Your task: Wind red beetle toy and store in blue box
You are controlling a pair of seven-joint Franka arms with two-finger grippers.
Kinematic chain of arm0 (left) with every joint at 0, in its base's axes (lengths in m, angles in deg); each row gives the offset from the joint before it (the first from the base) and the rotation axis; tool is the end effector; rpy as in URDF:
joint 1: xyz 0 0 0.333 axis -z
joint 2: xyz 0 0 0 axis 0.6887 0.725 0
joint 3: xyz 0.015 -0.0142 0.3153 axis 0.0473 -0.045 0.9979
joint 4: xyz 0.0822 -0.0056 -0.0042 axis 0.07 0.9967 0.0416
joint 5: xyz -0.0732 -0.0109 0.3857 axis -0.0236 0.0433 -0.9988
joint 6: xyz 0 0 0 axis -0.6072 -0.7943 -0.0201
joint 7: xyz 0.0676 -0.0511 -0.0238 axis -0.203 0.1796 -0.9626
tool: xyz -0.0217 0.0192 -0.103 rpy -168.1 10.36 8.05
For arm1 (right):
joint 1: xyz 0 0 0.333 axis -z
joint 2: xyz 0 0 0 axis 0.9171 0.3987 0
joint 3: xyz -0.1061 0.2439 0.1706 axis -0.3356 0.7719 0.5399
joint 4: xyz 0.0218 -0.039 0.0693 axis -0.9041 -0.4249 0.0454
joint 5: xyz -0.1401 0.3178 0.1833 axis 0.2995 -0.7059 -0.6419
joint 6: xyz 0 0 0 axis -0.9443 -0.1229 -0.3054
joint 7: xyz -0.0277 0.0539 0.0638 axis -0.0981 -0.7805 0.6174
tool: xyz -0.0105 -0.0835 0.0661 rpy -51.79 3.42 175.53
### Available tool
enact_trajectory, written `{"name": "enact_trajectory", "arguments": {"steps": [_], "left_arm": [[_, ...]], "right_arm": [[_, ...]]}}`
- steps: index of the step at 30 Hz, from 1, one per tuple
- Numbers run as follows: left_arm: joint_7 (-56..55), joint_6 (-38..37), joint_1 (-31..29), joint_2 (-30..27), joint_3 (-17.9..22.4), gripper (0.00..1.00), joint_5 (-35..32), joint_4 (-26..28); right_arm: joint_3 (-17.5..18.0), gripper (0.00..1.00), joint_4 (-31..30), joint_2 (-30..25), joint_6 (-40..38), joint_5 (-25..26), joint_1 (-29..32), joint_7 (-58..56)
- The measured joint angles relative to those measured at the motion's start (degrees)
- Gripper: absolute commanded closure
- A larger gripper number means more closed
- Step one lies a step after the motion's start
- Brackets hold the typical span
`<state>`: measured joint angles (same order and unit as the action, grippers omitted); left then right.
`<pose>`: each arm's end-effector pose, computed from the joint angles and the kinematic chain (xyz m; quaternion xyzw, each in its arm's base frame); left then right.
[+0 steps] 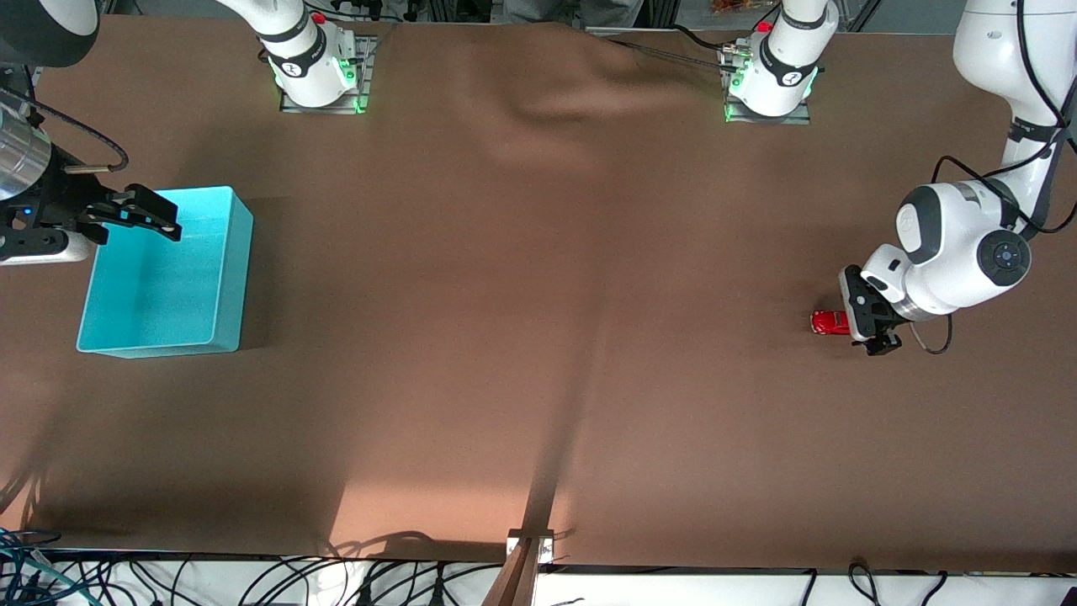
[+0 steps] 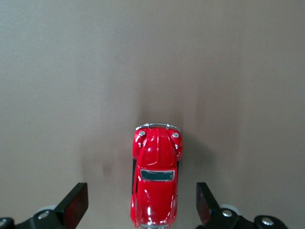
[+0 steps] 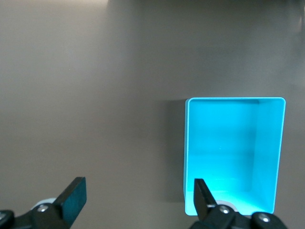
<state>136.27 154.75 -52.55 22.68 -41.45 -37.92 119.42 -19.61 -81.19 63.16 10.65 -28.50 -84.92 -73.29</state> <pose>0.5828 0.0730 0.2035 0.7168 -0.6967 -0.0284 0.0079 0.5879 0.0306 0.5865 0.9995 0.0318 -0.0053 0.0002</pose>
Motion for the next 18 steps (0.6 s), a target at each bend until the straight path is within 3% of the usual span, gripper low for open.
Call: {"name": "enact_trajectory", "arguments": {"steps": [7,15,18], "left_arm": [[0.7,0.7,0.0,1.6,0.0,0.01,-0.6,0.9],[1.0,1.4,0.0,1.8,-0.1,0.74,-3.7,0.8],[1.2,1.5,0.0,1.8,-0.1,0.88,-4.0,0.8]], "right_arm": [[0.0,0.00,0.0,0.0,0.0,0.0,0.0,0.0],[0.0,0.00,0.0,0.0,0.0,0.0,0.0,0.0],[0.0,0.00,0.0,0.0,0.0,0.0,0.0,0.0]]}}
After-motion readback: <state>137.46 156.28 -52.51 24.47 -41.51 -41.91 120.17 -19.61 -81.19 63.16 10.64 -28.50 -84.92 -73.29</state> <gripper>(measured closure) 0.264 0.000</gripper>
